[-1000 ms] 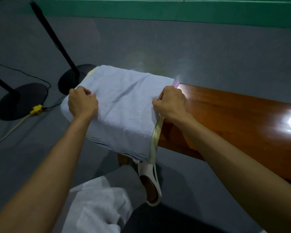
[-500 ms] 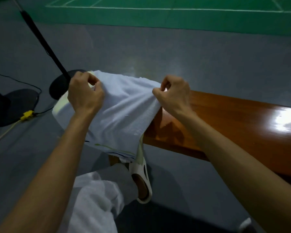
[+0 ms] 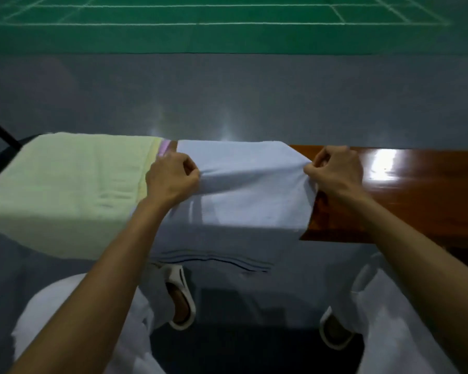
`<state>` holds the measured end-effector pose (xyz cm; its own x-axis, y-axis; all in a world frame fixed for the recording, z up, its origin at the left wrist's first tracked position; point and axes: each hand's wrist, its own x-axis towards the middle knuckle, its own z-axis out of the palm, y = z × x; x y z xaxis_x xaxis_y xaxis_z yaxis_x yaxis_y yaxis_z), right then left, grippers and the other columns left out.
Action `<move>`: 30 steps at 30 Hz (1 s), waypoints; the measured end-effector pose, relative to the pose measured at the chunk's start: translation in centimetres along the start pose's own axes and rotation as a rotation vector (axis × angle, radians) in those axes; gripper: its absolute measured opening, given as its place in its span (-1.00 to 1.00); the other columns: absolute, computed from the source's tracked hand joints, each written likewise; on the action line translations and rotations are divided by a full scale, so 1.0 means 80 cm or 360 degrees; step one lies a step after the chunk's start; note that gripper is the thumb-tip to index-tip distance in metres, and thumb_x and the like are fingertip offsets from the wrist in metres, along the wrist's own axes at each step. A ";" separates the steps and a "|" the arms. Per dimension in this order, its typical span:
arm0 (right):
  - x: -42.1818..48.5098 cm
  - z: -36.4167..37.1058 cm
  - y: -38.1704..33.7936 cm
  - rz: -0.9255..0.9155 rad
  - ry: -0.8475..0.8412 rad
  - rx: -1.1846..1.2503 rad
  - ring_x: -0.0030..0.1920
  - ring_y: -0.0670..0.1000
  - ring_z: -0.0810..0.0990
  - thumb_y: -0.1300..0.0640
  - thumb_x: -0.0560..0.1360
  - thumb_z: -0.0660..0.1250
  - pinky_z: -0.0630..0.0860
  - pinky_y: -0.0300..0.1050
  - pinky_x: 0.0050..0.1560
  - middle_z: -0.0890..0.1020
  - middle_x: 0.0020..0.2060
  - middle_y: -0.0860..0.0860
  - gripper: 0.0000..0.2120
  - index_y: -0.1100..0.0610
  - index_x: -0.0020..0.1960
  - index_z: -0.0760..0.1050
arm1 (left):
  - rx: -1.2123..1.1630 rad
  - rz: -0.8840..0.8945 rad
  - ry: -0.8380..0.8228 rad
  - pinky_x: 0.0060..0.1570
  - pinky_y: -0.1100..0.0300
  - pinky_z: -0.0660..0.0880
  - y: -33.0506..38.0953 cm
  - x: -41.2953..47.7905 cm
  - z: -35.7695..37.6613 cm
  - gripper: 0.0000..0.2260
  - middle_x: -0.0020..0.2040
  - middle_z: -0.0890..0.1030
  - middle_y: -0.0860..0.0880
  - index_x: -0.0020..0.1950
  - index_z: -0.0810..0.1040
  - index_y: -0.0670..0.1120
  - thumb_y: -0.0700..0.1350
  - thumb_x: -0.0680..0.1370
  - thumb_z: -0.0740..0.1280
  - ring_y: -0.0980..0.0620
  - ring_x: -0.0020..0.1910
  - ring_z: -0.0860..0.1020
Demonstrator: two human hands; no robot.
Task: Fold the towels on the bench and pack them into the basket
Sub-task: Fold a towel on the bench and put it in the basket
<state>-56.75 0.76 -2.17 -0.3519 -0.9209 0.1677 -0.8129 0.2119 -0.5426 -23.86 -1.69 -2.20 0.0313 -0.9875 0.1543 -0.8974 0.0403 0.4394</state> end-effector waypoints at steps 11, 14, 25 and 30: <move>0.017 -0.038 0.094 -0.0059 0.0007 -0.0051 -0.24 0.01 0.57 0.08 0.46 0.50 0.33 -0.32 -0.32 0.64 -0.25 0.02 -0.89 0.07 -0.18 0.60 | 0.0103 0.0191 -0.0573 -0.33 0.24 0.45 0.072 -0.010 0.053 -0.88 -0.28 0.66 0.02 -0.21 0.71 -0.05 -0.09 0.47 0.39 0.01 -0.25 0.60; 0.020 -0.038 0.098 -0.0103 -0.0157 0.0142 -0.19 -0.01 0.59 0.10 0.46 0.52 0.50 -0.26 -0.24 0.62 -0.20 -0.02 -0.88 0.08 -0.18 0.60 | 0.0104 0.0179 -0.0631 -0.33 0.26 0.42 0.068 -0.010 0.055 -0.87 -0.24 0.64 0.01 -0.16 0.69 -0.05 -0.05 0.54 0.40 0.02 -0.22 0.60; 0.032 -0.024 0.074 -0.0225 -0.0546 0.0282 0.33 0.14 0.51 0.09 0.45 0.47 0.53 0.12 0.33 0.48 0.38 0.11 -0.39 -0.04 0.42 0.29 | 0.0142 0.0198 -0.0236 -0.12 0.15 0.43 0.042 -0.006 0.063 -0.70 -0.01 0.52 0.02 0.38 0.41 0.11 0.12 0.67 0.27 0.03 -0.11 0.50; 0.036 -0.009 0.057 -0.0267 -0.0557 0.0119 0.27 0.18 0.51 0.01 0.42 0.47 0.54 0.18 0.29 0.46 0.34 0.16 -0.28 -0.11 0.47 0.21 | 0.0143 0.0143 -0.0251 -0.10 0.12 0.52 0.021 0.000 0.056 -0.71 -0.03 0.54 0.00 0.31 0.41 0.13 0.12 0.61 0.34 -0.01 -0.11 0.55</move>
<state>-61.77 -0.74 -3.56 -0.0269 -0.9993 -0.0247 -0.8049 0.0363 -0.5923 -27.34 -2.31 -5.45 -0.1136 -0.9925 0.0455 -0.9292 0.1224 0.3486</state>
